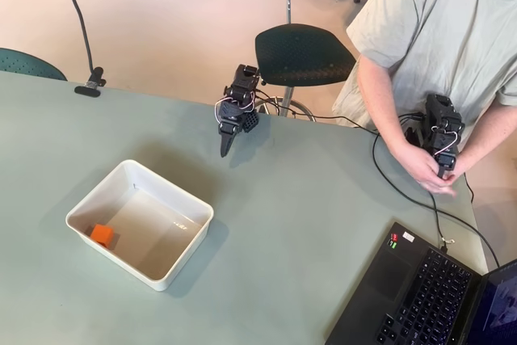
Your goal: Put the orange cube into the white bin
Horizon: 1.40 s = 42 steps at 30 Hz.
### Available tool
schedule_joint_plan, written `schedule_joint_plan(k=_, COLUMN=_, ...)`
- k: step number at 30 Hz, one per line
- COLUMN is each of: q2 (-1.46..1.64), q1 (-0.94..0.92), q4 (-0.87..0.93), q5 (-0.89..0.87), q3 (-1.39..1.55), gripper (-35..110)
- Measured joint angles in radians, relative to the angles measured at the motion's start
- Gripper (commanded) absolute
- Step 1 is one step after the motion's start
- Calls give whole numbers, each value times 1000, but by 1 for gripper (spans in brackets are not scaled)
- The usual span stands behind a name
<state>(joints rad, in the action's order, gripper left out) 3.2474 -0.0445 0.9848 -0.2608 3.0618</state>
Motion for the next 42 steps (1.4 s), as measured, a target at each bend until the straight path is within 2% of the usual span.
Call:
schedule_joint_plan(k=12, q2=3, q1=0, q4=86, q5=6, q3=5, gripper=9)
schedule_joint_plan(k=42, q2=9, q1=0, q4=89, q5=0, q3=44, gripper=10)
